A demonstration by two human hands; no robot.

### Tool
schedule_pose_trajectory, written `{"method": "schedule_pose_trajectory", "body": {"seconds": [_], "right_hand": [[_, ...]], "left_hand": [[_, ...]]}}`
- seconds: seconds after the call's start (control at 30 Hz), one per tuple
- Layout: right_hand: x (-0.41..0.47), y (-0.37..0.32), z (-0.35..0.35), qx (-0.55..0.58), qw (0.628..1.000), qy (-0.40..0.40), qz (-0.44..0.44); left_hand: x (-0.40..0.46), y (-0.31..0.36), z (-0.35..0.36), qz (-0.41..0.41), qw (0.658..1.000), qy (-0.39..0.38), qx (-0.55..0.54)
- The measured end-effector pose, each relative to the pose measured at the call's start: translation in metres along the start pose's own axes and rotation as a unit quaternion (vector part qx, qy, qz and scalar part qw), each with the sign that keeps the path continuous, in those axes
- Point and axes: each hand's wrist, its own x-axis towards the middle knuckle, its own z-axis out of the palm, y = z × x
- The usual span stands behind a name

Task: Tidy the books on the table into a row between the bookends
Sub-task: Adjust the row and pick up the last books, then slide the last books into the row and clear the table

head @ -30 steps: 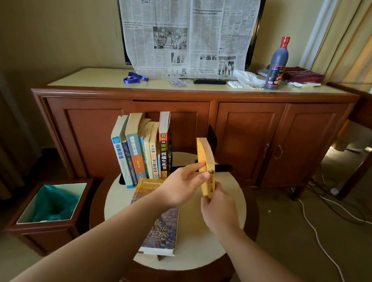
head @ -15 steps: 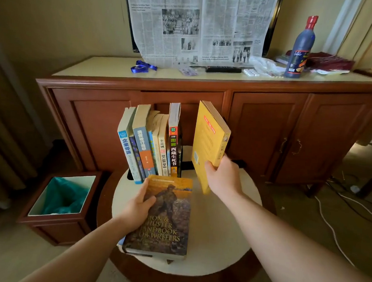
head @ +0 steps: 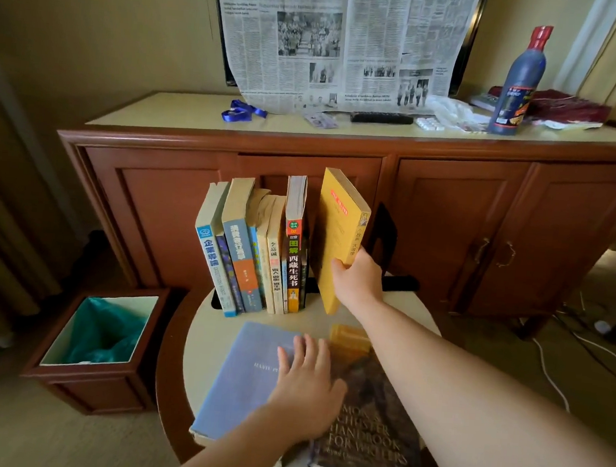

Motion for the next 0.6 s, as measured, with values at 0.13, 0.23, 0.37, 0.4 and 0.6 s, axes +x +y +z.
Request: {"method": "schedule_pose_trajectory", "body": {"seconds": [0.13, 0.23, 0.37, 0.4, 0.6], "right_hand": [[0.005, 0.006, 0.013, 0.019, 1.0, -0.016, 0.018], [0.008, 0.011, 0.025, 0.02, 0.999, -0.034, 0.024], [0.007, 0.013, 0.04, 0.017, 0.997, -0.07, 0.02], [0.005, 0.012, 0.043, 0.018, 0.996, -0.085, 0.014], [0.006, 0.015, 0.047, -0.024, 0.986, -0.163, -0.023]], "left_hand": [[0.002, -0.043, -0.023, 0.071, 0.994, 0.051, 0.067], [0.005, -0.082, -0.038, 0.038, 0.985, 0.034, 0.166], [0.007, -0.089, -0.034, 0.016, 0.982, 0.052, 0.181], [0.007, -0.088, -0.033, 0.016, 0.982, 0.059, 0.181], [0.008, -0.09, -0.031, 0.014, 0.984, 0.067, 0.164]]}}
